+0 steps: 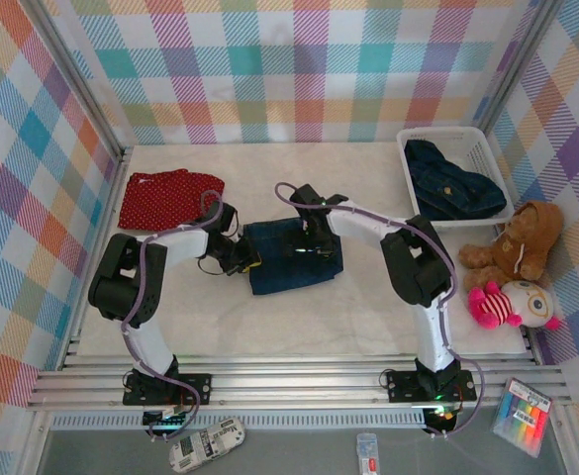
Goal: Fold and stack the skirts
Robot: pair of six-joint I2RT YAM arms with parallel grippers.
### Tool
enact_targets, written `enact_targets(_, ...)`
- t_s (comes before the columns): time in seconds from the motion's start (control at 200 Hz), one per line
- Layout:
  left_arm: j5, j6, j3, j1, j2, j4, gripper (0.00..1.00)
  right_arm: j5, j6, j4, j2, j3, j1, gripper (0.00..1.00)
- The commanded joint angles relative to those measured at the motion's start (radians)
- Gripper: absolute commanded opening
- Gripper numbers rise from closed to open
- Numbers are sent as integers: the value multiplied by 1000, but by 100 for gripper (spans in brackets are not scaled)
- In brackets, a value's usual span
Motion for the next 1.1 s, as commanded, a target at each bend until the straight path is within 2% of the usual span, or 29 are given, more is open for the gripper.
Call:
enact_targets(0.0,-132,30,1,-13,76,-102,0,-1,55,30,-71,-65,-7,99)
enact_targets(0.2,-286,97,107,-39,88,-251,0,187,92,125,-268,-172,-8,99)
enact_targets(0.435,-474,201,275,-69,100,-448,0,382,59,81,-422,-218,-15,99)
enact_targets(0.525,-608,251,366,-91,106,-542,0,429,49,62,-458,-218,-17,99)
enact_targets(0.68,-892,329,524,-102,114,-705,0,399,78,62,-500,-228,-48,99)
enact_targets(0.91,-1190,511,745,-97,169,-792,0,303,121,174,-572,-315,-107,99)
enact_targets(1.095,-1282,621,946,-78,262,-898,0,244,146,169,-596,-341,-148,99)
